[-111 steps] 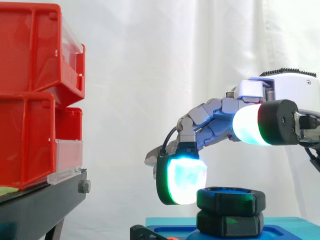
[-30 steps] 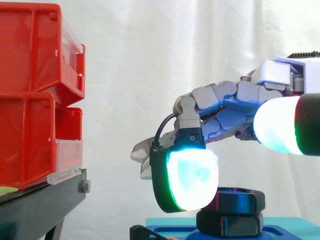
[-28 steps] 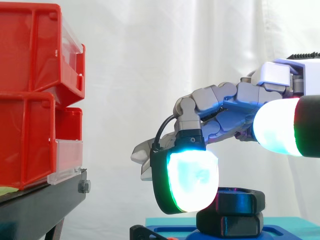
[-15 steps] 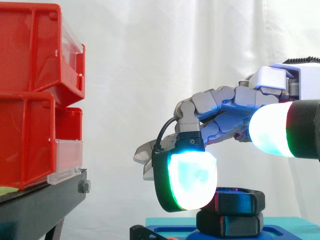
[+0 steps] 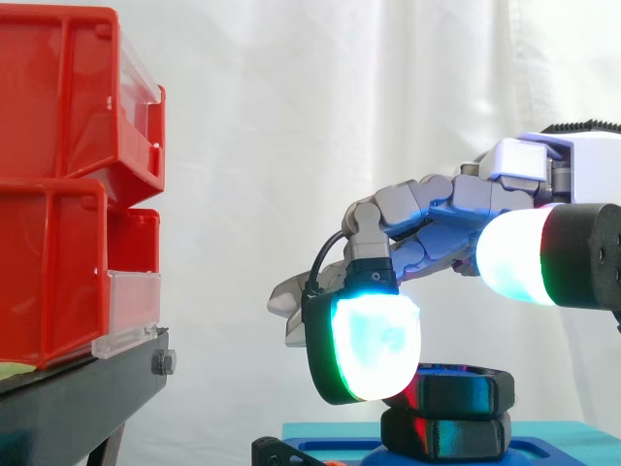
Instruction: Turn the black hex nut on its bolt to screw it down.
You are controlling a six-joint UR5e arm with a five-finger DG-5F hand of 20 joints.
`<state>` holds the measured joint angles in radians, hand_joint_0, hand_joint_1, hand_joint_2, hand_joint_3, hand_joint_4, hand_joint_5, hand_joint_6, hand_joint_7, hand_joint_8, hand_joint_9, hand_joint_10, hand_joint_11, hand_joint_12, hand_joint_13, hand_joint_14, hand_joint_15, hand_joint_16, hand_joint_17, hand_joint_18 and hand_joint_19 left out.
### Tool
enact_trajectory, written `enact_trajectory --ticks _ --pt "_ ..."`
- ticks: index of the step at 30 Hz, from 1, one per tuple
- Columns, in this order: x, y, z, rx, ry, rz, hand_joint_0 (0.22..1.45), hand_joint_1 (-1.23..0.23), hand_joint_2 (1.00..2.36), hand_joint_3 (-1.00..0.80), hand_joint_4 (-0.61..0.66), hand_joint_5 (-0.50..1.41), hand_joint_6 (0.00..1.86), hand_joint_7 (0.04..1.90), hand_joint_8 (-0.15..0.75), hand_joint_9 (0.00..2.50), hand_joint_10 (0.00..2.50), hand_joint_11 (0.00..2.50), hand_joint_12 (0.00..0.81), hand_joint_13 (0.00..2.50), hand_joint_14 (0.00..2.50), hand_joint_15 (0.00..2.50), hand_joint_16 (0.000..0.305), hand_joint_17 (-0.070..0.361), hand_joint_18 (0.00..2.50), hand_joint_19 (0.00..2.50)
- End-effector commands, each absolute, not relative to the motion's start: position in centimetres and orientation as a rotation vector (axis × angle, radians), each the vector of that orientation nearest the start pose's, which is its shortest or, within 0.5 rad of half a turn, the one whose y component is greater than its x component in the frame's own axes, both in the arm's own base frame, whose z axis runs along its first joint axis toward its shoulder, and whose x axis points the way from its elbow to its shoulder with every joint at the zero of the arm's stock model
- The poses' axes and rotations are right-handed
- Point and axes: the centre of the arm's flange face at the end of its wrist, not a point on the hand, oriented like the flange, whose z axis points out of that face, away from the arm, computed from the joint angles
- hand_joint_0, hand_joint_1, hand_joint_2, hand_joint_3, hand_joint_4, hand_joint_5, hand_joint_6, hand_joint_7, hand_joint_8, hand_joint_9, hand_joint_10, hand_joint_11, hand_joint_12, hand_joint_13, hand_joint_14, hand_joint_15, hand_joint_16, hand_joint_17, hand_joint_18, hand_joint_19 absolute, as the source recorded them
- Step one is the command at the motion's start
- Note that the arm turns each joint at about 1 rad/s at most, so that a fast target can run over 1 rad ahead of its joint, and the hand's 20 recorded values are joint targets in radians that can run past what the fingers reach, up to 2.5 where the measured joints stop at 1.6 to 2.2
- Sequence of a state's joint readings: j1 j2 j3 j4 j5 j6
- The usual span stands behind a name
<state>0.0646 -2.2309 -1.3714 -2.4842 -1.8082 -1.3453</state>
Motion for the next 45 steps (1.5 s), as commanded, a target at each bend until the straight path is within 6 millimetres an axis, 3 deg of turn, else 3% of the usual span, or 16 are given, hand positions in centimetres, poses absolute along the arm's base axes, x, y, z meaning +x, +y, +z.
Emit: enact_trajectory --ticks 1,22,45 --pt "73.1 -7.0 24.5 -0.092 1.389 0.405 0.50 -0.27 1.00 -0.50 0.29 -0.14 0.50 1.21 0.248 0.60 0.01 0.31 0.307 0.43 0.00 0.06 0.049 0.110 0.42 0.26" --pt "72.3 -8.9 23.5 -0.095 1.406 0.402 0.50 -0.28 1.00 -0.50 0.29 -0.14 0.50 1.20 0.251 0.60 0.01 0.31 0.307 0.43 0.00 0.07 0.049 0.110 0.42 0.25" --pt "72.0 -10.6 23.8 -0.102 1.395 0.398 0.50 -0.28 1.00 -0.50 0.29 -0.14 0.50 1.20 0.257 0.61 0.01 0.33 0.308 0.43 0.00 0.06 0.049 0.110 0.43 0.26"
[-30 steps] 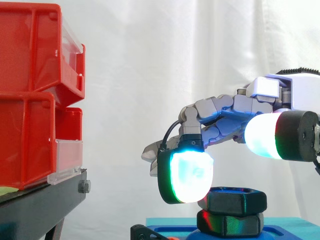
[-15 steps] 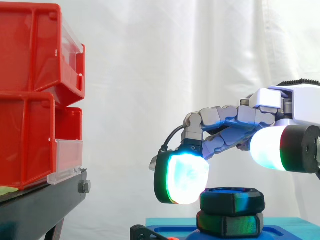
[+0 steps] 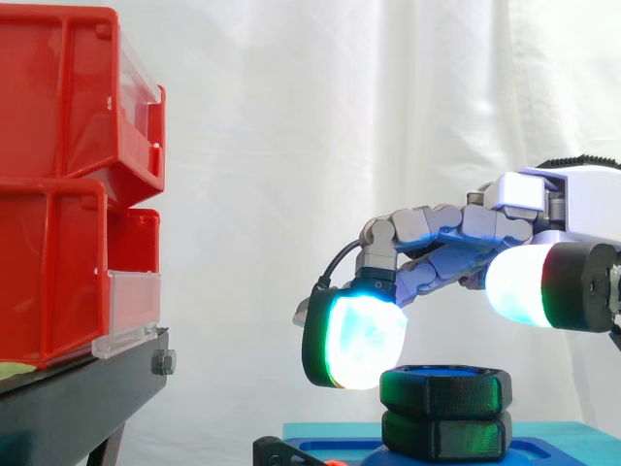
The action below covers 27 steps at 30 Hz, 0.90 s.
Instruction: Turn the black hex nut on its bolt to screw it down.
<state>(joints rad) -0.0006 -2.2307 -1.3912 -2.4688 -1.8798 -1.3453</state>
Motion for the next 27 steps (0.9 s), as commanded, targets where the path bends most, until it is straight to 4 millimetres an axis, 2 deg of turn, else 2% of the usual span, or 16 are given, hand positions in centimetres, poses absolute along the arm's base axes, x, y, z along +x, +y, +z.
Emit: enact_trajectory --ticks 1,19,27 --pt "72.0 -10.6 23.8 -0.103 1.393 0.398 0.50 -0.28 1.00 -0.50 0.29 -0.14 0.50 1.20 0.257 0.61 0.01 0.32 0.307 0.43 0.00 0.06 0.049 0.110 0.43 0.25" --pt "72.3 -11.0 24.3 -0.113 1.350 0.397 0.50 -0.28 1.00 -0.50 0.28 -0.14 0.50 1.20 0.259 0.61 0.01 0.34 0.309 0.43 0.00 0.06 0.049 0.110 0.43 0.25" --pt "72.7 -9.6 24.6 -0.132 1.325 0.407 0.50 -0.28 1.00 -0.50 0.29 -0.14 0.50 1.19 0.258 0.61 0.01 0.33 0.309 0.43 0.00 0.06 0.049 0.110 0.43 0.26"
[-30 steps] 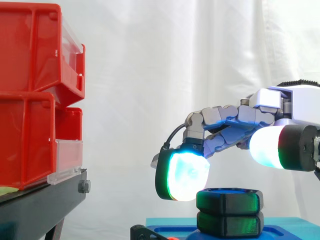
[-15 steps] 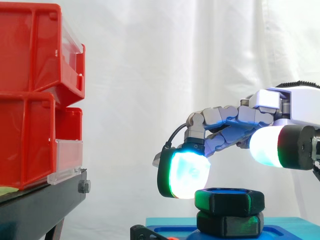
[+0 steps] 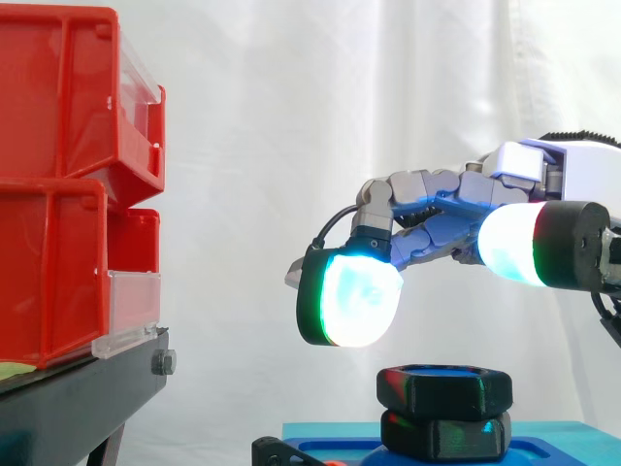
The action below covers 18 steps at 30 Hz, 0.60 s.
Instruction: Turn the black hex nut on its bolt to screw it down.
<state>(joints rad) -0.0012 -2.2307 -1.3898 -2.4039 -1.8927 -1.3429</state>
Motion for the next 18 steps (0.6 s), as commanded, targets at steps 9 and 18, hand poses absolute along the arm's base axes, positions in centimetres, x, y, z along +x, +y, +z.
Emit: enact_trajectory --ticks 9,18 --pt "73.3 -5.6 24.6 -0.158 1.314 0.403 0.50 -0.28 1.00 -0.50 0.30 -0.15 0.50 1.15 0.255 0.61 0.01 0.33 0.311 0.43 0.00 0.06 0.049 0.111 0.43 0.25" --pt "73.5 -3.3 24.5 -0.157 1.321 0.405 0.50 -0.28 1.00 -0.50 0.30 -0.15 0.50 1.14 0.251 0.60 0.01 0.33 0.312 0.43 0.00 0.06 0.049 0.111 0.43 0.25"
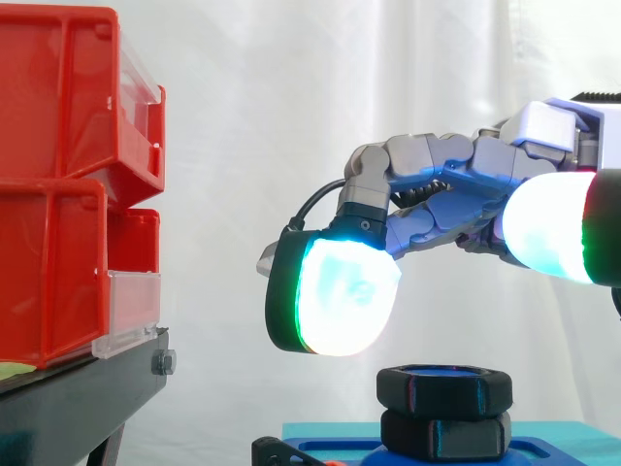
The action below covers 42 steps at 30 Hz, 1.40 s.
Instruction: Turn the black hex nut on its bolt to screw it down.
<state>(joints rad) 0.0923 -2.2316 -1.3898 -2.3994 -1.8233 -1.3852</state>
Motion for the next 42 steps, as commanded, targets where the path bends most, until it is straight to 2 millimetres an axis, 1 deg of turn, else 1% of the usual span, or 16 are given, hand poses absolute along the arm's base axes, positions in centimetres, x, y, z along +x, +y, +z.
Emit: enact_trajectory --ticks 1,6,8,10,11,12,16,24,26,28,30,32,35,36,39,42 --pt "73.5 -3.1 24.5 -0.153 1.324 0.401 0.50 -0.28 1.00 -0.50 0.30 -0.15 0.50 1.14 0.253 0.60 0.01 0.34 0.313 0.43 0.00 0.06 0.049 0.111 0.43 0.26" --pt "73.6 -2.6 24.5 -0.149 1.326 0.398 0.50 -0.28 1.00 -0.50 0.30 -0.15 0.50 1.14 0.253 0.60 0.01 0.34 0.314 0.43 0.00 0.06 0.050 0.111 0.43 0.25" --pt "73.6 -2.5 24.1 -0.151 1.331 0.398 0.50 -0.28 1.00 -0.50 0.29 -0.15 0.50 1.14 0.253 0.60 0.01 0.33 0.314 0.43 0.00 0.06 0.050 0.112 0.43 0.26" --pt "73.9 -2.4 22.4 -0.149 1.339 0.402 0.50 -0.28 1.00 -0.50 0.29 -0.14 0.50 1.13 0.253 0.59 0.01 0.33 0.313 0.43 0.00 0.06 0.050 0.112 0.43 0.25" --pt "74.2 -2.4 21.0 -0.146 1.345 0.402 0.49 -0.28 1.00 -0.50 0.29 -0.14 0.50 1.14 0.253 0.59 0.01 0.33 0.314 0.43 0.00 0.06 0.050 0.112 0.43 0.25" --pt "74.3 -2.4 20.9 -0.145 1.339 0.405 0.49 -0.27 1.00 -0.50 0.29 -0.14 0.50 1.14 0.253 0.59 0.01 0.33 0.314 0.43 0.00 0.07 0.050 0.112 0.43 0.26" --pt "74.4 -2.7 21.2 -0.131 1.330 0.424 0.49 -0.27 1.00 -0.50 0.29 -0.14 0.50 1.13 0.254 0.59 0.01 0.33 0.312 0.43 0.00 0.07 0.050 0.112 0.43 0.26" --pt "74.2 -3.4 20.9 -0.124 1.346 0.421 0.49 -0.27 1.00 -0.50 0.28 -0.14 0.50 1.14 0.255 0.58 0.01 0.33 0.313 0.43 0.00 0.07 0.050 0.112 0.43 0.25" --pt "74.3 -3.5 21.1 -0.125 1.341 0.419 0.49 -0.27 1.00 -0.50 0.28 -0.15 0.50 1.16 0.254 0.58 0.01 0.34 0.313 0.43 0.00 0.06 0.050 0.112 0.43 0.25" --pt "74.4 -3.8 21.4 -0.123 1.338 0.418 0.49 -0.27 1.00 -0.50 0.24 -0.16 0.50 1.26 0.260 0.58 0.01 0.34 0.315 0.43 0.00 0.06 0.050 0.112 0.44 0.25" --pt "74.7 -3.9 21.9 -0.126 1.329 0.418 0.49 -0.28 1.00 -0.50 0.22 -0.18 0.51 1.29 0.258 0.56 0.01 0.33 0.316 0.44 0.00 0.06 0.050 0.113 0.44 0.24" --pt "74.7 -3.9 22.0 -0.131 1.329 0.422 0.49 -0.28 1.00 -0.50 0.20 -0.19 0.55 1.24 0.258 0.56 0.01 0.34 0.317 0.44 0.00 0.05 0.050 0.113 0.44 0.24" --pt "75.0 -4.2 22.5 -0.138 1.325 0.424 0.49 -0.29 1.00 -0.50 0.20 -0.20 0.57 1.21 0.257 0.55 0.01 0.34 0.317 0.44 0.00 0.06 0.051 0.114 0.44 0.24" --pt "75.0 -4.1 22.6 -0.140 1.325 0.424 0.49 -0.29 1.00 -0.50 0.20 -0.21 0.62 1.13 0.258 0.55 0.01 0.36 0.317 0.44 0.00 0.06 0.051 0.114 0.44 0.24" --pt "75.0 -4.4 22.6 -0.140 1.325 0.422 0.49 -0.30 1.00 -0.50 0.20 -0.22 0.67 1.05 0.256 0.55 0.01 0.36 0.318 0.44 0.00 0.05 0.051 0.114 0.45 0.24" --pt "75.0 -4.5 22.6 -0.139 1.325 0.421 0.49 -0.30 1.00 -0.50 0.21 -0.22 0.67 1.04 0.257 0.55 0.01 0.36 0.318 0.43 0.00 0.06 0.051 0.114 0.45 0.24"
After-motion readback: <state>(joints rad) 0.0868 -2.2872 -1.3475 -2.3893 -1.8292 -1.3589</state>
